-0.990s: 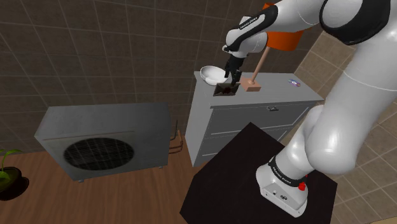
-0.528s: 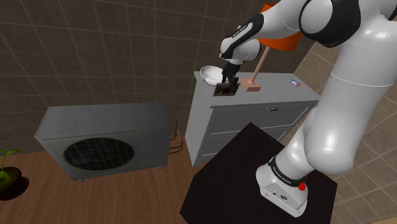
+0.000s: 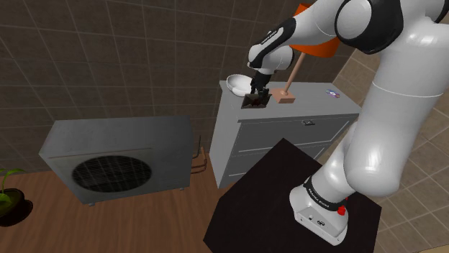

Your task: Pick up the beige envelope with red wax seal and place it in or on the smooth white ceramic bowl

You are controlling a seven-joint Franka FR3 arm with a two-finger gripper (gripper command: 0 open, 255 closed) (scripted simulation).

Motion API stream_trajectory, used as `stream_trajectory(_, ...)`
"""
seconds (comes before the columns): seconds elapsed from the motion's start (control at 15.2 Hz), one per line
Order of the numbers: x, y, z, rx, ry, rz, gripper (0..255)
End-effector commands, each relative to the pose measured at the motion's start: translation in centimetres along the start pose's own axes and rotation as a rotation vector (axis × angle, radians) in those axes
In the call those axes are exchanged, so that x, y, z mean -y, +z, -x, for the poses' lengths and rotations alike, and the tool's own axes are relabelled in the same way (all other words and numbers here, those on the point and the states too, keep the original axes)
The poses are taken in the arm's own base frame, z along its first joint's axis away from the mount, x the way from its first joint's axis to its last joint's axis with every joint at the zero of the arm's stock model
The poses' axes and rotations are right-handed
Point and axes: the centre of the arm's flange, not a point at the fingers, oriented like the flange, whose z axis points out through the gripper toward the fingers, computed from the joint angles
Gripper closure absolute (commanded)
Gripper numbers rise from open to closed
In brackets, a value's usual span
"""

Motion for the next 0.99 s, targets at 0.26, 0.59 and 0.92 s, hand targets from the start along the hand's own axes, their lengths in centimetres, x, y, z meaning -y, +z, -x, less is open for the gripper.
stream_trajectory(0.26, 0.0, 0.0, 0.0, 0.0, 0.0, 0.0, 255)
stream_trajectory(0.59, 0.0, 0.0, 0.0, 0.0, 0.0, 0.0, 255)
stream_trajectory(0.92, 0.1, -2.6, 0.0, 0.0, 0.0, 0.0, 255)
